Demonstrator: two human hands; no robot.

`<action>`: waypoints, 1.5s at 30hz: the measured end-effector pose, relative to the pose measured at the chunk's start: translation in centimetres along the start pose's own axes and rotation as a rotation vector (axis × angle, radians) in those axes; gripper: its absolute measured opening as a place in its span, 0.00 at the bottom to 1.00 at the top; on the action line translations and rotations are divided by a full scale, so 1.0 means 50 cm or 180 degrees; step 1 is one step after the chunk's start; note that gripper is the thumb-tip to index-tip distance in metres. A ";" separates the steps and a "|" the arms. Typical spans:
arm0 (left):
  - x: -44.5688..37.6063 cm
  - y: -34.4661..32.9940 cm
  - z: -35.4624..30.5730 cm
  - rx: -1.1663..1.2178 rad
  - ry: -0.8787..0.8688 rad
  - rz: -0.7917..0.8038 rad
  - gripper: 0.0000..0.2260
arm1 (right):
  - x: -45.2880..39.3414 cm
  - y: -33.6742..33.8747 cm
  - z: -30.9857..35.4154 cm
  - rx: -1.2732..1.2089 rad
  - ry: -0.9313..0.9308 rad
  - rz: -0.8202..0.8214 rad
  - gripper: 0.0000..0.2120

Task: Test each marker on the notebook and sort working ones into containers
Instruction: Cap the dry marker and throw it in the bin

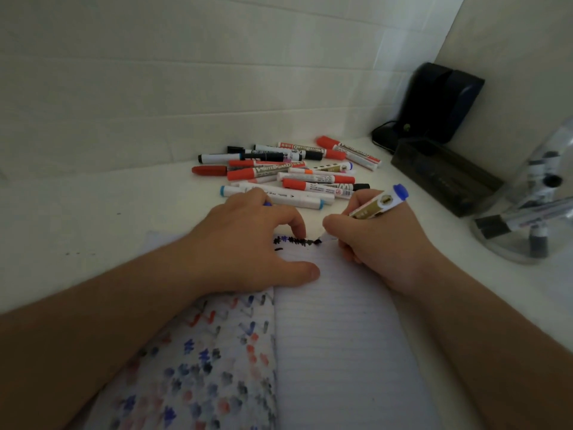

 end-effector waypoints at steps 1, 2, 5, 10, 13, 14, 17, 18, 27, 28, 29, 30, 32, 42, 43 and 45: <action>0.000 0.000 0.000 -0.0009 0.0002 0.0006 0.26 | -0.001 0.001 -0.001 0.0031 0.0017 -0.0031 0.10; 0.000 -0.001 0.001 -0.0016 0.0004 0.0015 0.26 | -0.002 0.002 -0.001 0.0032 0.0027 -0.0068 0.10; 0.000 0.000 0.001 -0.0003 0.0006 0.0011 0.26 | -0.002 0.006 -0.003 -0.0199 -0.0029 -0.0089 0.10; 0.001 0.000 0.000 0.0019 -0.0024 -0.0052 0.27 | 0.003 0.000 -0.002 -0.0111 0.0015 0.0058 0.11; 0.001 -0.001 0.001 0.0007 -0.0036 -0.0075 0.26 | 0.001 -0.002 -0.002 0.0021 0.0089 -0.0026 0.10; 0.002 -0.001 0.001 0.0007 -0.0033 -0.0072 0.26 | 0.000 -0.001 -0.002 -0.0005 0.0092 -0.0058 0.10; 0.003 -0.001 0.001 -0.0010 -0.0029 -0.0070 0.26 | 0.002 0.003 -0.002 -0.0163 0.0065 -0.0067 0.09; 0.003 0.000 0.000 -0.0012 -0.0032 -0.0072 0.26 | 0.003 0.003 -0.003 -0.0191 0.0069 -0.0050 0.09; 0.006 0.001 -0.004 -0.0040 -0.0032 -0.0050 0.26 | -0.001 0.002 -0.008 -0.0194 0.0061 -0.0024 0.11; 0.006 0.002 -0.004 -0.0040 -0.0031 -0.0045 0.26 | -0.002 0.003 -0.008 -0.0217 0.0055 -0.0055 0.11; 0.006 0.002 -0.005 -0.0037 -0.0030 -0.0043 0.26 | -0.001 0.003 -0.008 -0.0228 0.0066 -0.0076 0.11; 0.006 0.002 -0.005 -0.0033 -0.0033 -0.0047 0.26 | 0.000 0.003 -0.008 -0.0201 0.0084 -0.0090 0.11; 0.007 0.002 -0.005 -0.0013 -0.0053 -0.0077 0.27 | 0.000 0.002 -0.006 -0.0108 0.0123 -0.0076 0.11; 0.016 0.024 -0.014 0.1072 -0.0513 -0.0908 0.18 | 0.007 0.025 0.007 -0.2073 -0.0051 0.0716 0.07; 0.014 0.026 -0.013 0.1167 -0.0493 -0.0922 0.16 | 0.005 0.030 0.006 -0.2230 -0.0104 0.0837 0.04; 0.010 0.023 -0.005 0.1215 -0.0423 -0.0991 0.13 | 0.002 0.034 0.005 -0.2528 -0.0237 0.1070 0.09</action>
Point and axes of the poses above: each hand's wrist, its own x-axis away from the middle knuckle, its own y-axis out of the back of the hand, z = x × y, the point moved 4 cm from there along -x, towards the middle knuckle, and after that the axes turned 6 degrees about -x, right-handed, at the moved point
